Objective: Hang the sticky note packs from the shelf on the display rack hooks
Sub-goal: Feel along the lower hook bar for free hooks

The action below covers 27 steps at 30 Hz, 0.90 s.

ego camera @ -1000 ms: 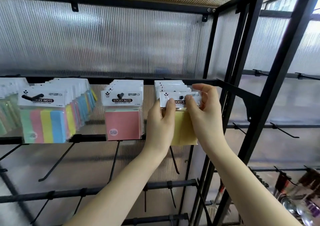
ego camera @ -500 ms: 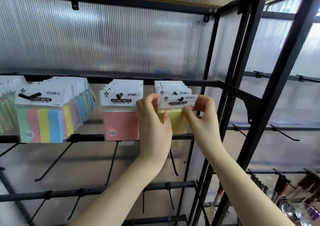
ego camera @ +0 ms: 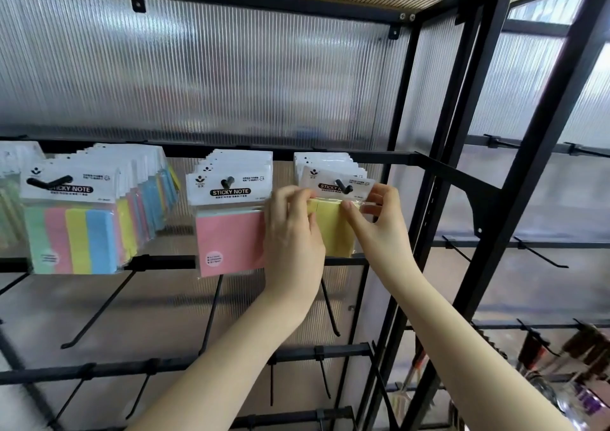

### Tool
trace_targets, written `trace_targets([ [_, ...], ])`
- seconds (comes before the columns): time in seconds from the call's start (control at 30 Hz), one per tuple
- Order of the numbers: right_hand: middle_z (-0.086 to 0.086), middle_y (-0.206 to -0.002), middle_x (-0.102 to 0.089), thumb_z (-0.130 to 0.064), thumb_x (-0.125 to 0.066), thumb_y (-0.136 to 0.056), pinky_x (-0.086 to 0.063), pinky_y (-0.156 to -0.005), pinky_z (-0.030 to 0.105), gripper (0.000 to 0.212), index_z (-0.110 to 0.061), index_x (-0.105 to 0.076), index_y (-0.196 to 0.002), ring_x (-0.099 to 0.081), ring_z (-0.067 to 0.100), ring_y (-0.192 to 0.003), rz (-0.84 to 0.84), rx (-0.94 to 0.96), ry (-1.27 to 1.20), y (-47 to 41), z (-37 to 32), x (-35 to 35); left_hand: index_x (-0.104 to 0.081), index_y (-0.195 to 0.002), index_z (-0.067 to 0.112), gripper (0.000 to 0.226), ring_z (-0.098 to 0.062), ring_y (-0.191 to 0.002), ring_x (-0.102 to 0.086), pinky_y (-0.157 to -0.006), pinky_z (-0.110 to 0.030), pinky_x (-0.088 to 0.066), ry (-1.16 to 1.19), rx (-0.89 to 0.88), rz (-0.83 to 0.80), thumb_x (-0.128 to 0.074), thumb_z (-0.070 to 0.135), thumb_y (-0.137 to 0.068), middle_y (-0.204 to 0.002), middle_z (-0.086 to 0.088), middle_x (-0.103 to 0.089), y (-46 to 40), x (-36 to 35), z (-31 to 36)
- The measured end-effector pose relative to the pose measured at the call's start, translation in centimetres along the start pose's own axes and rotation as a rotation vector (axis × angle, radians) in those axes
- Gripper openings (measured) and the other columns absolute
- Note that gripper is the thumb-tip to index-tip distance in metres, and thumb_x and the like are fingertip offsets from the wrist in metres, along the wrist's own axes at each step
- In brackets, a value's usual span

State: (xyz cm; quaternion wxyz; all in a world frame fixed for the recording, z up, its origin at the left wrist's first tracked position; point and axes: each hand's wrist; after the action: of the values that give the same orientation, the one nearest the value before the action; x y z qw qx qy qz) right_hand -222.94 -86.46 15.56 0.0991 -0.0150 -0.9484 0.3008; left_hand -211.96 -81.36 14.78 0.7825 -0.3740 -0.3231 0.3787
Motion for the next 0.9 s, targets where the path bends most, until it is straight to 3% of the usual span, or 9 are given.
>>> trace_targets([
  [0.1,-0.011,-0.105,-0.055,-0.026,-0.064,-0.09,-0.045,-0.077,0.01,0.03,-0.021,-0.045,-0.113,-0.056,0.005,-0.095,0.002,-0.015,-0.01,-0.3,0.1,-0.4,-0.063,-0.113,0.002,0.038,-0.033,-0.112,-0.053,-0.1,-0.039,-0.04,-0.126,-0.01,-0.098,-0.063,-0.009,-0.076,-0.117,-0.014,-0.057,0.3,0.2,0.3],
  [0.23,-0.003,-0.111,-0.059,-0.028,-0.063,-0.091,-0.048,-0.086,0.025,0.029,-0.018,-0.047,-0.114,-0.058,0.011,-0.101,0.01,-0.047,-0.01,-0.4,0.2,-0.8,-0.062,-0.116,0.006,0.037,-0.032,-0.124,-0.047,-0.111,-0.042,-0.028,-0.22,-0.015,-0.213,-0.062,0.0,-0.079,-0.13,-0.012,-0.052,0.6,0.7,0.6],
  [0.3,-0.003,-0.11,-0.06,-0.029,-0.063,-0.091,-0.05,-0.084,0.025,0.03,-0.018,-0.047,-0.114,-0.059,0.009,-0.098,0.011,-0.05,-0.004,-0.1,0.2,-0.8,-0.061,-0.117,0.007,0.036,-0.031,-0.128,-0.044,-0.115,-0.046,-0.026,-0.217,-0.018,-0.252,-0.061,0.001,-0.081,-0.135,-0.011,-0.049,0.9,1.2,0.6],
  [0.4,-0.01,-0.104,-0.059,-0.03,-0.063,-0.091,-0.049,-0.079,0.018,0.032,-0.017,-0.046,-0.115,-0.058,0.0,-0.092,0.018,-0.049,0.028,0.4,0.1,-0.7,-0.061,-0.116,0.006,0.036,-0.032,-0.13,-0.043,-0.109,-0.05,-0.034,-0.172,-0.039,-0.288,-0.061,0.0,-0.08,-0.138,-0.012,-0.048,1.4,2.1,0.6],
  [0.57,-0.017,-0.096,-0.052,-0.018,-0.063,-0.091,-0.045,-0.066,0.009,0.027,-0.021,-0.043,-0.109,-0.054,-0.004,-0.084,0.056,-0.092,0.167,2.2,0.5,-0.9,-0.06,-0.116,0.006,0.032,-0.027,-0.121,-0.052,-0.104,-0.041,-0.042,-0.077,-0.082,-0.381,-0.056,0.0,-0.085,-0.13,-0.008,-0.056,2.2,4.2,-0.1],
  [0.67,-0.007,-0.093,-0.052,-0.012,-0.06,-0.089,-0.038,-0.061,0.011,0.026,-0.015,-0.044,-0.109,-0.054,0.009,-0.083,0.058,-0.177,0.293,3.7,0.7,-1.3,-0.062,-0.111,0.014,0.022,-0.02,-0.096,-0.064,-0.079,-0.032,-0.052,-0.024,-0.122,-0.508,-0.053,0.008,-0.092,-0.114,-0.001,-0.066,2.7,6.4,-1.1],
  [0.73,-0.001,-0.088,-0.054,-0.01,-0.058,-0.09,-0.038,-0.056,0.017,0.027,-0.008,-0.046,-0.114,-0.053,0.013,-0.075,0.057,-0.254,0.363,4.9,0.7,-1.8,-0.061,-0.107,0.02,0.017,-0.018,-0.087,-0.064,-0.068,-0.03,-0.049,-0.027,-0.117,-0.603,-0.048,0.017,-0.096,-0.107,0.005,-0.067,3.1,8.3,-2.2],
  [0.83,0.005,-0.069,-0.05,-0.007,-0.052,-0.09,-0.029,-0.045,0.023,0.002,-0.005,-0.051,-0.09,-0.044,0.016,-0.055,0.022,-0.358,0.473,7.1,0.5,-2.7,-0.059,-0.105,0.026,0.017,-0.016,-0.084,-0.063,-0.064,-0.03,-0.045,-0.07,-0.109,-0.672,-0.045,0.024,-0.097,-0.102,0.01,-0.067,4.0,11.4,-4.2],
  [0.9,0.004,-0.065,-0.045,-0.008,-0.05,-0.09,-0.027,-0.046,0.025,0.011,-0.007,-0.046,-0.08,-0.041,0.02,-0.055,-0.049,-0.397,0.533,9.0,-0.3,-4.0,-0.058,-0.104,0.028,0.016,-0.015,-0.084,-0.062,-0.063,-0.029,-0.044,-0.093,-0.087,-0.692,-0.044,0.026,-0.096,-0.1,0.012,-0.067,4.6,14.1,-5.8],
])
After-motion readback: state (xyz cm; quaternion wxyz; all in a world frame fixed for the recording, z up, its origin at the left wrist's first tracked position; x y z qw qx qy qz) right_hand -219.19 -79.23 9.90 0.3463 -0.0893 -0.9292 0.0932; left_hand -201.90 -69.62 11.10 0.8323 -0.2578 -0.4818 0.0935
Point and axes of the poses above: each hand's wrist, its own y-axis away from the middle knuckle, its own x-axis out of the back of the hand, z = x × y
